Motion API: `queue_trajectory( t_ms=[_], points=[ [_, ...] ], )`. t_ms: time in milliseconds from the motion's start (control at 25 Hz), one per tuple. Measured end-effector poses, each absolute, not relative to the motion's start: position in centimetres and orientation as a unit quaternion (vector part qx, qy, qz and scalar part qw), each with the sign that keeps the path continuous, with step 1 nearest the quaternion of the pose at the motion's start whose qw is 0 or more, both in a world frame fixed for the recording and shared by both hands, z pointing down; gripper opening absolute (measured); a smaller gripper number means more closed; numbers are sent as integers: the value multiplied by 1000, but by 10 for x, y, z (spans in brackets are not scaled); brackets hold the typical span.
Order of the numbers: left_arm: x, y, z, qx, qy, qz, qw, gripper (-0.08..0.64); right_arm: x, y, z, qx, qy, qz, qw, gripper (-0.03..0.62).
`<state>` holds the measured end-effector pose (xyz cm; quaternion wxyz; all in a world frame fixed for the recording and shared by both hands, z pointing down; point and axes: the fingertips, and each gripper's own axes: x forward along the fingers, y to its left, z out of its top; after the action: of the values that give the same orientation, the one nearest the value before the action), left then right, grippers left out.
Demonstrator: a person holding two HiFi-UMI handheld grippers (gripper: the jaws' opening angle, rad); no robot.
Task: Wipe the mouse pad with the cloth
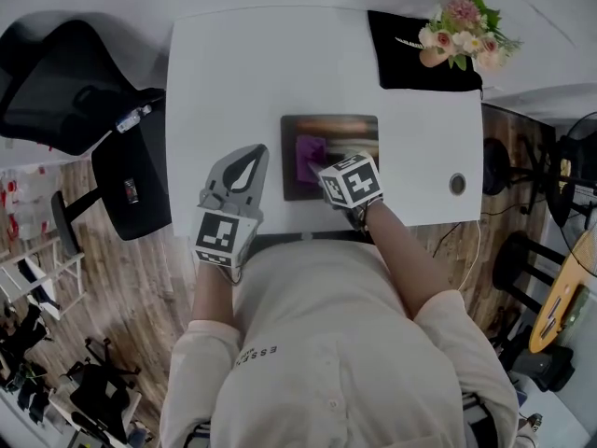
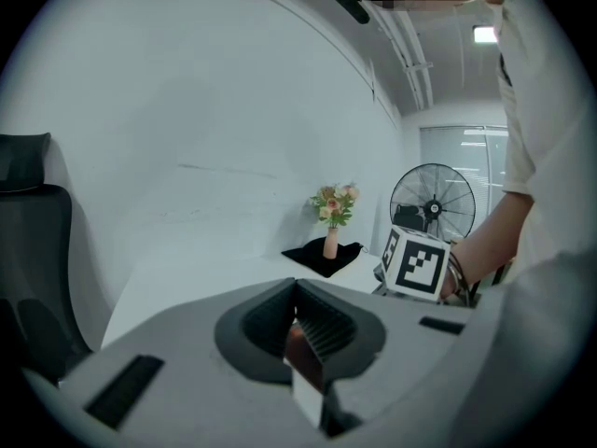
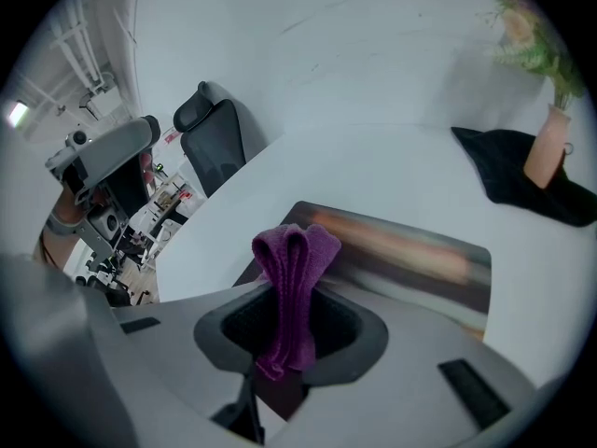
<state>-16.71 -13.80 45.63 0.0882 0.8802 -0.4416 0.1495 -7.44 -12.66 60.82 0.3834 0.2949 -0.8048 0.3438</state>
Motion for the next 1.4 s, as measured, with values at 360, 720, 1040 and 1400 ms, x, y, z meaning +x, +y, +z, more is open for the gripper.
queue_trajectory(
  t_ms=[360,720,1040,1400],
  points=[
    [-130,-141,454,880,-440,155,86,2,-18,-131,609,311,-796,357,378,97],
    [-85,-140,454,881,-437,161,84,2,41,-135,611,326,-791,367,366,97],
    [-56,-130,457,873,-453,158,91,2,93,-135,613,344,-783,366,368,97],
    [-48,-111,453,869,-459,160,96,2,121,-134,602,369,-768,357,383,97]
  ],
)
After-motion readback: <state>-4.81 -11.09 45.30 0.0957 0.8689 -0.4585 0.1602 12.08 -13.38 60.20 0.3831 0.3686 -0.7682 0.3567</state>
